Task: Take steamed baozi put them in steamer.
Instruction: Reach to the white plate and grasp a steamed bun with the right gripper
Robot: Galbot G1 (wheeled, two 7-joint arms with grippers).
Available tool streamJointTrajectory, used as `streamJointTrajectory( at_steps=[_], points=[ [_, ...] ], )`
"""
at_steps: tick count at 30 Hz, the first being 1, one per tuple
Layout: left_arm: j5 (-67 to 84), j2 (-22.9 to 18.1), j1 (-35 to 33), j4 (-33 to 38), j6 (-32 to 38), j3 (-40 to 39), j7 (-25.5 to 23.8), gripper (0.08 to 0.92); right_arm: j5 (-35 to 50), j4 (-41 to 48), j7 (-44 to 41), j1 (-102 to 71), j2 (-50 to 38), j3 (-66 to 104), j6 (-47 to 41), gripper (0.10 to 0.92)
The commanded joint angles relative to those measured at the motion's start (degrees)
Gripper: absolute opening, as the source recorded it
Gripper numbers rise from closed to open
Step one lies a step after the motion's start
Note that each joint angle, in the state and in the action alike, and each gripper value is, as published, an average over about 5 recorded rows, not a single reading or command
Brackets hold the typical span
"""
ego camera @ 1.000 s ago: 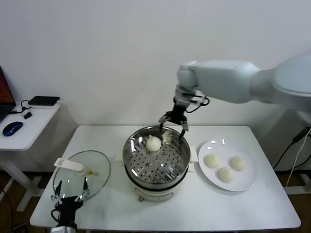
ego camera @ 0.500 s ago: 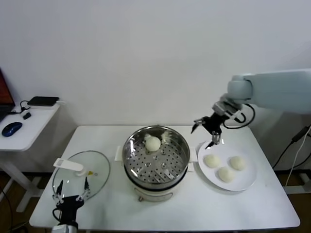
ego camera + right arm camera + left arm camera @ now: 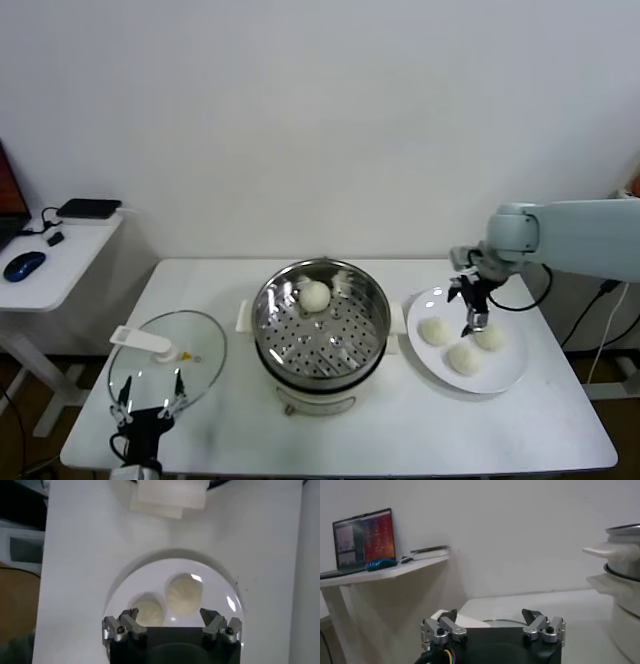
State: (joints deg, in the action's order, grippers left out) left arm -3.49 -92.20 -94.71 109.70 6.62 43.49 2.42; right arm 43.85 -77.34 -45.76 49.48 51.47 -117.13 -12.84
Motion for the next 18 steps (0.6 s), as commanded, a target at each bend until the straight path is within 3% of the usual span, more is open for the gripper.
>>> streamJointTrajectory(
  at_steps=[1,18],
  points=[
    [-0.32,-1.15,-0.17,-0.33,-0.01,0.29,-0.09,0.823,-5.93,7.52,0.81,-13.84,-1.51,10.44,-8.28,0.823],
    [-1.29,-1.17,-0.64,-0.34,0.29,0.51,-0.14,0.823,-10.57,18.55,0.56,-23.65,2.73,19.59,-5.33,0.823]
  ],
)
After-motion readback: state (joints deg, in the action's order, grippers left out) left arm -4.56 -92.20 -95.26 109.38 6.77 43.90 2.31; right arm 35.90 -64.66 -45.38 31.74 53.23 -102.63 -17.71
